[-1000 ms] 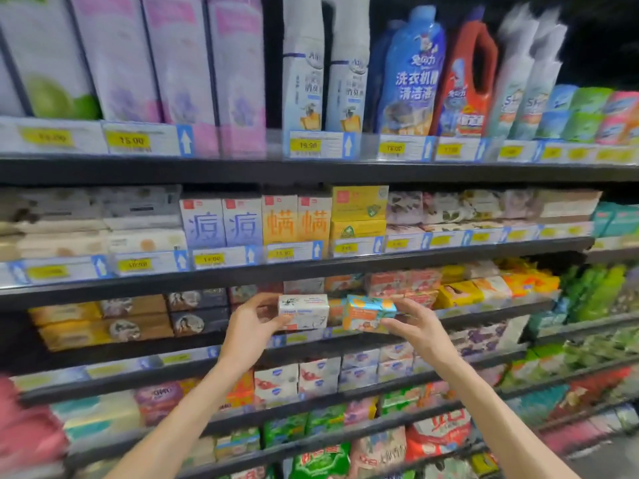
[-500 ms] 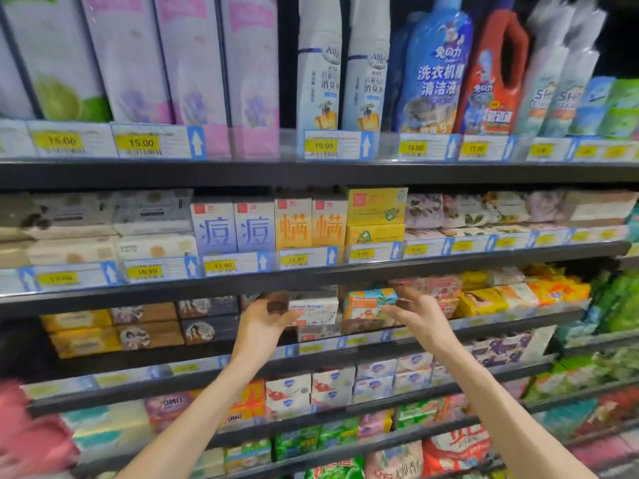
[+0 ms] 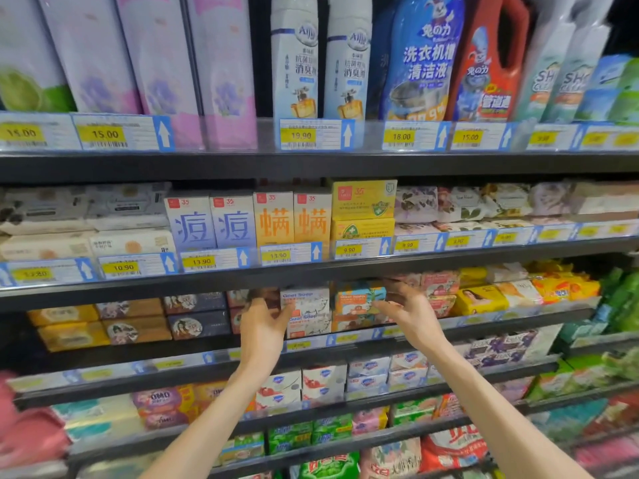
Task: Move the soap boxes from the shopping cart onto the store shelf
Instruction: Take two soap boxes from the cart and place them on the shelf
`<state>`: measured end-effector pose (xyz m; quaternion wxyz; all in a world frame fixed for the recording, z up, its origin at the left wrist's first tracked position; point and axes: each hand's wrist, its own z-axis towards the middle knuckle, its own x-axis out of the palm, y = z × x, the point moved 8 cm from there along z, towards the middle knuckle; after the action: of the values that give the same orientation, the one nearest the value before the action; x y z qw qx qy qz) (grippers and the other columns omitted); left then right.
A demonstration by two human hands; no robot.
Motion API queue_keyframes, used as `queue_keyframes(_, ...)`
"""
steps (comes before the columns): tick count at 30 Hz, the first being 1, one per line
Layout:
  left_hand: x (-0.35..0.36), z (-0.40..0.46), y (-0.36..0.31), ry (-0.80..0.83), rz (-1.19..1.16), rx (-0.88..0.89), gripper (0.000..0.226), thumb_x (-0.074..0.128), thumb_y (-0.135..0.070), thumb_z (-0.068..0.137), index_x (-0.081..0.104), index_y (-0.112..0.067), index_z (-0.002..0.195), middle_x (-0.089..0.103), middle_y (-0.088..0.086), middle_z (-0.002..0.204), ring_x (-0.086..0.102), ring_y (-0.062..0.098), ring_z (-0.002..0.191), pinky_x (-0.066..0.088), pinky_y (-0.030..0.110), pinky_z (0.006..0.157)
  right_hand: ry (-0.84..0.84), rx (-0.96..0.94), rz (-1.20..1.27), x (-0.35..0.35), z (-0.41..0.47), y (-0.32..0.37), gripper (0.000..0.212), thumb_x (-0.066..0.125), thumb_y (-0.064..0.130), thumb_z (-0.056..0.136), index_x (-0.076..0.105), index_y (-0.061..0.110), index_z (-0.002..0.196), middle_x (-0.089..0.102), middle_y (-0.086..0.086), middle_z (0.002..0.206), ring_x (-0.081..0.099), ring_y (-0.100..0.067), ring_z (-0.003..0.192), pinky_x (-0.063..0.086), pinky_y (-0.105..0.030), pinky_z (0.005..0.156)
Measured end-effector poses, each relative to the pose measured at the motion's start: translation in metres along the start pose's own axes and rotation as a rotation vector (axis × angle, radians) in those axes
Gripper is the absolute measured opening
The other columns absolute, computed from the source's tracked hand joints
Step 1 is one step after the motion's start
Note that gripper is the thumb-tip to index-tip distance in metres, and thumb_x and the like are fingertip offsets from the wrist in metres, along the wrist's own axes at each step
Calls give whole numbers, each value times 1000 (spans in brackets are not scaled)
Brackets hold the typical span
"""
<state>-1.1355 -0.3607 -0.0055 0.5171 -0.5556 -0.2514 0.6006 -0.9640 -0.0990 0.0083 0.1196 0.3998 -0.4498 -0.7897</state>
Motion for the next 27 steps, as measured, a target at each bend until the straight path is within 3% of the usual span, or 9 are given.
queue_keyframes(3, 2, -6, -6, -21, 50, -5, 37, 72, -37, 90, 51, -8, 85, 59, 1, 69, 61, 18, 65, 52, 43, 61, -14, -11, 19, 4, -2, 0, 58, 74, 46, 84, 60, 14, 130, 69, 7, 120, 65, -9, 108, 51, -23, 87)
queue_keyframes(5, 5, -7, -10, -28, 73, 3, 39, 71, -39, 91, 51, -6, 88, 57, 4, 65, 59, 22, 62, 48, 38, 55, -27, -30, 12, 5, -2, 3, 55, 74, 41, 86, 59, 12, 131, 68, 5, 121, 64, -8, 107, 49, -17, 84)
queue_keyframes(9, 5, -12, -15, -41, 90, 15, 34, 69, -33, 94, 50, -5, 91, 51, -1, 63, 51, 10, 58, 38, 25, 48, -61, -49, -26, 10, -3, 5, 49, 72, 40, 88, 60, 17, 130, 60, -4, 127, 65, -8, 95, 45, -13, 75)
queue_keyframes(12, 4, -13, -13, -41, 84, 25, 32, 69, -34, 94, 50, -9, 93, 55, -1, 68, 57, 16, 63, 50, 35, 55, -114, -55, -76, 12, -6, 6, 42, 69, 35, 92, 61, 20, 130, 51, -7, 132, 58, 0, 80, 43, -5, 68)
queue_keyframes(15, 5, -10, -8, -43, 96, 25, 31, 69, -36, 94, 52, -10, 95, 60, 2, 76, 63, 21, 72, 57, 46, 66, -165, -127, -62, 14, -10, 14, 37, 67, 27, 94, 59, 21, 130, 55, -1, 115, 63, -7, 86, 53, -16, 77)
queue_keyframes(17, 7, -9, -7, -37, 98, 25, 29, 68, -34, 94, 52, -10, 96, 61, 4, 83, 64, 23, 78, 57, 45, 69, -186, -126, -55, 15, -10, 14, 33, 67, 30, 94, 57, 21, 125, 57, 1, 112, 64, -11, 92, 56, -29, 81)
queue_keyframes(21, 10, -8, -3, -44, 110, 34, 25, 68, -32, 95, 51, -13, 96, 62, 7, 91, 64, 24, 83, 59, 45, 72, -230, -142, -67, 15, -9, 16, 34, 66, 33, 94, 54, 23, 124, 57, 4, 109, 59, -9, 90, 50, -25, 79)
queue_keyframes(25, 12, -8, 0, -52, 70, 54, 23, 67, -31, 95, 52, -15, 99, 64, 6, 93, 66, 22, 83, 60, 47, 73, -285, -112, -100, 16, -8, 13, 21, 68, 31, 93, 51, 19, 96, 55, -2, 91, 54, -15, 76, 49, -31, 66)
queue_keyframes(27, 12, -7, 1, -52, 74, 57, 23, 67, -32, 95, 50, -17, 98, 65, 7, 95, 66, 22, 84, 60, 47, 73, -298, -107, -92, 18, -7, 12, 23, 67, 30, 94, 48, 17, 93, 52, -2, 90, 51, -17, 76, 43, -23, 64)
